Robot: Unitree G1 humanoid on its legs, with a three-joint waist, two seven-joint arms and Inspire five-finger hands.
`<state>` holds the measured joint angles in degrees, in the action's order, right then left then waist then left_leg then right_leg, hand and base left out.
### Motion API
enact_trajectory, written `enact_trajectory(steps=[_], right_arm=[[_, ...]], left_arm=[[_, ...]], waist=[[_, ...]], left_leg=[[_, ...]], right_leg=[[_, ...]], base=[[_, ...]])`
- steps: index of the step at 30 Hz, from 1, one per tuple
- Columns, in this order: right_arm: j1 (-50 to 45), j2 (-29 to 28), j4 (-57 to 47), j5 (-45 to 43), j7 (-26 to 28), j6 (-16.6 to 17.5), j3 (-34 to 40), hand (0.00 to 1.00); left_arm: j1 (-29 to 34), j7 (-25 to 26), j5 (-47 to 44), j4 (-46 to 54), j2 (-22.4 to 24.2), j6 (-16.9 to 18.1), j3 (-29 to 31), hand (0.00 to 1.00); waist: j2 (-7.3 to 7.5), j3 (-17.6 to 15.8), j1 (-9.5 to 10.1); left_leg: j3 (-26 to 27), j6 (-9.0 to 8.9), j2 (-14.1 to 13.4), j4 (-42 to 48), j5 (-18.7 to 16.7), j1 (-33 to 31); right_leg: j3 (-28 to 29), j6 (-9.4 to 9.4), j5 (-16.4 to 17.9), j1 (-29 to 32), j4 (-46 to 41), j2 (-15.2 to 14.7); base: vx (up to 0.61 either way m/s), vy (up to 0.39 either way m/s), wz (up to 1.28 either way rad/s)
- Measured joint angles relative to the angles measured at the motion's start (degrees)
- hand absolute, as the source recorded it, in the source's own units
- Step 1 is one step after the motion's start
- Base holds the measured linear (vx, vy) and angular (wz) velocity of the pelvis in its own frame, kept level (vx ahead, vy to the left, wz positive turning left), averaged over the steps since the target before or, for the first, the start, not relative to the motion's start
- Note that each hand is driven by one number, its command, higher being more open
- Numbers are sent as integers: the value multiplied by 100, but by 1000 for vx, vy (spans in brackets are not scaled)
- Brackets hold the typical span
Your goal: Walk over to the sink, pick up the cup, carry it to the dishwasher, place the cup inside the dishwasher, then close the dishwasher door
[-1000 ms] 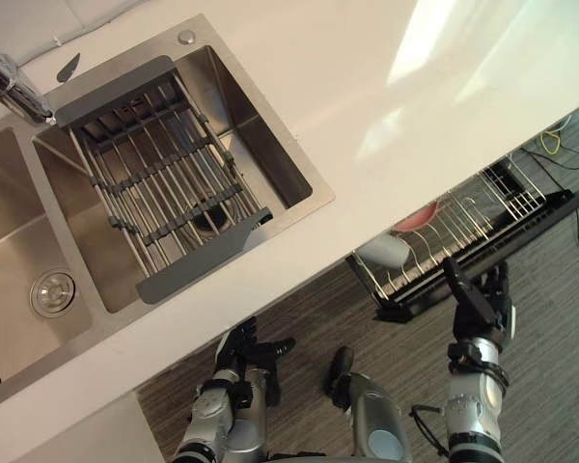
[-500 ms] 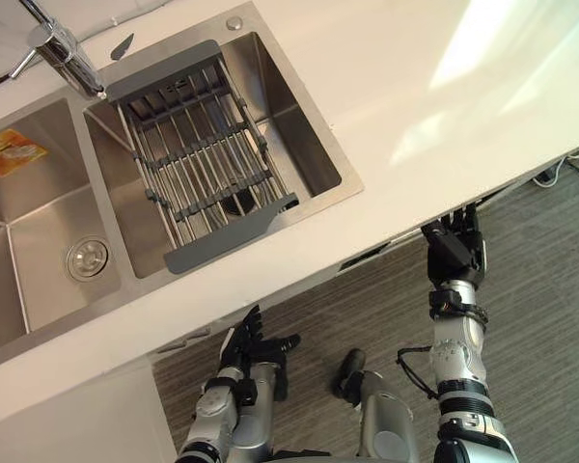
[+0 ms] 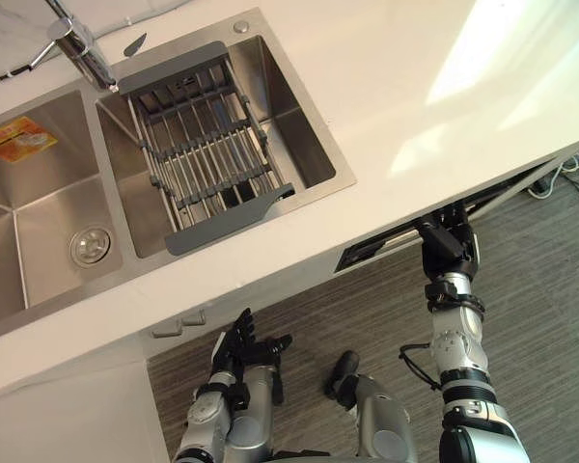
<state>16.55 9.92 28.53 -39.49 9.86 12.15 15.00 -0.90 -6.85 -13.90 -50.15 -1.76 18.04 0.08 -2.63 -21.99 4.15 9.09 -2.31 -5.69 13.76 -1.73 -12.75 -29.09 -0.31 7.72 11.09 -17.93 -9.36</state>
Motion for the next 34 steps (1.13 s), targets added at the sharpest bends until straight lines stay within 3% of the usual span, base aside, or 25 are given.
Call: enact_trajectory(steps=[5, 7, 16, 20, 26, 34], right_arm=[[-778, 103, -65, 527, 2, -32, -208, 100], [-1358, 22, -69, 960, -1, -31, -211, 100], [-2703, -409, 154, 2199, -104, 142, -262, 100], [-2884, -567, 943, 2756, -100, 243, -313, 100], [-2983, -591, 2180, 2968, -25, 451, -76, 100], [-3059, -575, 2657, 2999, 114, 769, 498, 100]], left_arm=[[249, 15, 196, -238, -162, -2, -52, 100], [537, 56, 291, -282, -310, 8, -46, 100], [829, 75, 441, -474, -476, -73, 148, 100], [855, 67, 447, -581, -492, -193, 308, 100], [899, 24, 629, -675, -482, -207, 548, 100], [1048, -210, 715, -733, -504, -135, 871, 100]], waist=[[39, 465, -54], [131, 721, -71], [443, 1246, -307], [526, 1387, -378], [518, 1535, -379], [505, 1612, -382]], left_leg=[[9, -13, 82, -406, 52, 371], [124, -13, 121, -668, 52, 658], [420, 30, 279, -1160, 76, 1238], [459, 92, 330, -1280, 116, 1442], [451, 155, 398, -1584, 236, 1766], [275, 212, 475, -1872, 349, 2093]], right_leg=[[-13, 103, -128, -378, 448, 105], [73, 202, -210, -612, 724, 141], [360, 361, -547, -1081, 1393, 203], [401, 386, -696, -1304, 1617, 212], [413, 392, -751, -1515, 1692, 180], [452, 410, -750, -1687, 1698, 180]], base=[[124, 37, 1], [152, 85, -17], [54, 62, -17], [-44, 38, -5], [-48, 25, -2], [-17, 7, -4]])
